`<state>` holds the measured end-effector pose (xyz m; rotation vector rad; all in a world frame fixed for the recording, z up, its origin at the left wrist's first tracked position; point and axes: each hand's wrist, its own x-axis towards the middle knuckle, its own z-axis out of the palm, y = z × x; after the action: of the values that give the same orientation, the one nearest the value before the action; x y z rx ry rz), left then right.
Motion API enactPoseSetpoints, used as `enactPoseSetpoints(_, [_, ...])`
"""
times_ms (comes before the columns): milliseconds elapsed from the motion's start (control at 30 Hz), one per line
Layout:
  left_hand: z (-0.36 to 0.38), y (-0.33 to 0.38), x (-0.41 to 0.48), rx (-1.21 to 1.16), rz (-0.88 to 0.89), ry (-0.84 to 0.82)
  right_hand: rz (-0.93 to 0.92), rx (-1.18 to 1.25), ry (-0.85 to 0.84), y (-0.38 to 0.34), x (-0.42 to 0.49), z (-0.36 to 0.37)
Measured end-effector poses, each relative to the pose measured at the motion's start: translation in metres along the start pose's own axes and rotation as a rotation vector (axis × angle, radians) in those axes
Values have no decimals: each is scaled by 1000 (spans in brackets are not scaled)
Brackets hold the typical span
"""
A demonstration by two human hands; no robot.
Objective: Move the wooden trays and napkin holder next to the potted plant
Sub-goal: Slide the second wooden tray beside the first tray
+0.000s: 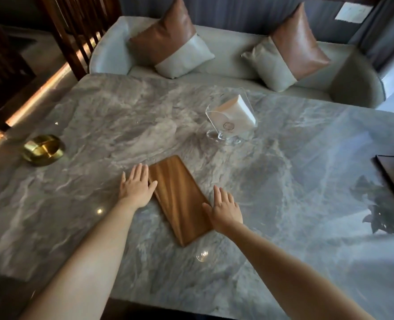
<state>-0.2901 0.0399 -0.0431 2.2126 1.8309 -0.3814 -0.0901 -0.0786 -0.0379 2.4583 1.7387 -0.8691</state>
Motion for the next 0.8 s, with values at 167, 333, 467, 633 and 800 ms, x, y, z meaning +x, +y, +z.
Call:
enactPoseSetpoints(167, [-4, -5, 11, -51, -51, -6, 84, -64, 25, -1, -9, 8])
enactPoseSetpoints(333, [-8, 0, 22, -16, -18, -5, 183, -57, -28, 0, -11, 8])
enactPoseSetpoints(467, [-8, 3, 30, -29, -6, -13, 279, 148, -41, -1, -13, 11])
enactPoseSetpoints(633, [-10, 12, 35, -110, -63, -45, 391, 467, -13, 0, -10, 19])
enactPoseSetpoints(800, [-8, 20, 34, -179, -96, -46, 430, 543, 5, 12, -11, 13])
